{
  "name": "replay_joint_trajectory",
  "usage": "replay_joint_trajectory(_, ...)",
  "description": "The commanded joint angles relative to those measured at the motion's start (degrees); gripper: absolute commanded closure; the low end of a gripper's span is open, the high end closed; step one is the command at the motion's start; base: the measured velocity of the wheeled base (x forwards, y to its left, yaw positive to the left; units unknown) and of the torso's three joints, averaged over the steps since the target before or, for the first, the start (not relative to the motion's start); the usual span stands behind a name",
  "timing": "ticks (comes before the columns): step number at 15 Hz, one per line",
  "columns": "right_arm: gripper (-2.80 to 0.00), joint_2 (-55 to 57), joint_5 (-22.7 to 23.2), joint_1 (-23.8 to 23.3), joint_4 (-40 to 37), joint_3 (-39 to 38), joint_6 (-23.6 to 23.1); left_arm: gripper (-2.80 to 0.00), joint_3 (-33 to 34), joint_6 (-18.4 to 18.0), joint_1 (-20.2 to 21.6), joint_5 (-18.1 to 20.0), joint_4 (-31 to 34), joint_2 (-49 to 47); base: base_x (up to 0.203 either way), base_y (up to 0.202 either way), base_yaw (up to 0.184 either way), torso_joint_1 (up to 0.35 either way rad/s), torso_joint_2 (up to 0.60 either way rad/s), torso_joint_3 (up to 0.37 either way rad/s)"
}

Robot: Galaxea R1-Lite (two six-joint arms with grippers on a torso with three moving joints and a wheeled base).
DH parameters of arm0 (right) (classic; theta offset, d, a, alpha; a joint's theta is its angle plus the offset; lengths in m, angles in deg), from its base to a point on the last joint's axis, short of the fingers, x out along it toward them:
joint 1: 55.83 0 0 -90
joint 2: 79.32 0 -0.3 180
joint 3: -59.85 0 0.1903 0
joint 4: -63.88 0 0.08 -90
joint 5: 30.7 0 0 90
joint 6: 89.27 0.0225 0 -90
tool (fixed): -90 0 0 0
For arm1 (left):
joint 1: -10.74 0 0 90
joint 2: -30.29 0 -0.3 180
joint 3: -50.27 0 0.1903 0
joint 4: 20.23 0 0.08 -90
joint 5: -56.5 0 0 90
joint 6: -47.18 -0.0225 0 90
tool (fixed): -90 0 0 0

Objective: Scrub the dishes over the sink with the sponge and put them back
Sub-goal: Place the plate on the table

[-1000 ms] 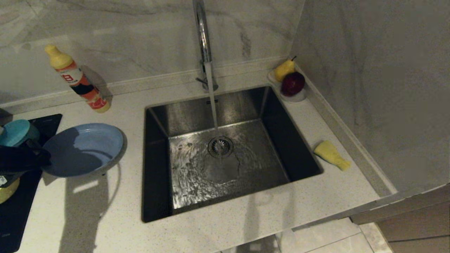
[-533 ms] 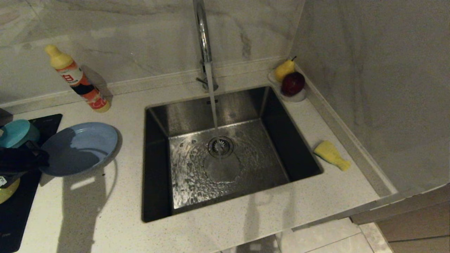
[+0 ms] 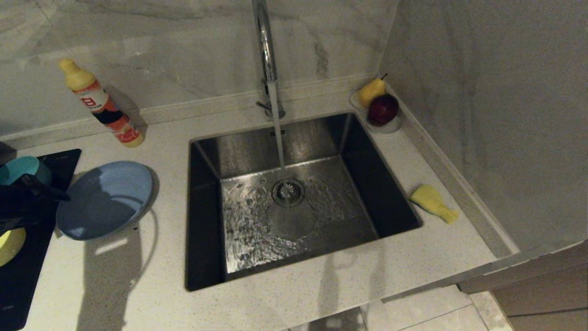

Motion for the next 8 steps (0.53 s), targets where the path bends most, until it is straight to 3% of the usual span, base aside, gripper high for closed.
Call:
replay_joint_trajectory(1, 0.00, 0.07, 0.03, 0.01, 0.00, -0.01, -0.06, -2.80, -0.99, 0.10, -0.31, 4.55, 2.82, 6.72, 0.000, 0.000, 0.000, 0.000, 0.00, 0.000)
replay_joint_trajectory(2, 0.00, 0.07, 0.03, 0.01, 0.00, -0.01, -0.06, 0.00, -1.70, 0.08, -0.97, 8.08, 4.78, 9.03, 0.000, 0.000, 0.000, 0.000, 0.00, 0.000)
replay_joint_trajectory(4, 0.00, 0.07, 0.03, 0.01, 0.00, -0.01, -0.06, 0.00, -3.31, -0.11, -5.21, 10.15, 7.94, 11.34, 0.000, 0.000, 0.000, 0.000, 0.00, 0.000)
replay_joint_trajectory(8, 0.00, 0.07, 0.03, 0.01, 0.00, -0.01, -0.06, 0.00, -4.41, -0.03, -12.64, 11.03, 7.95, 12.79, 0.000, 0.000, 0.000, 0.000, 0.00, 0.000)
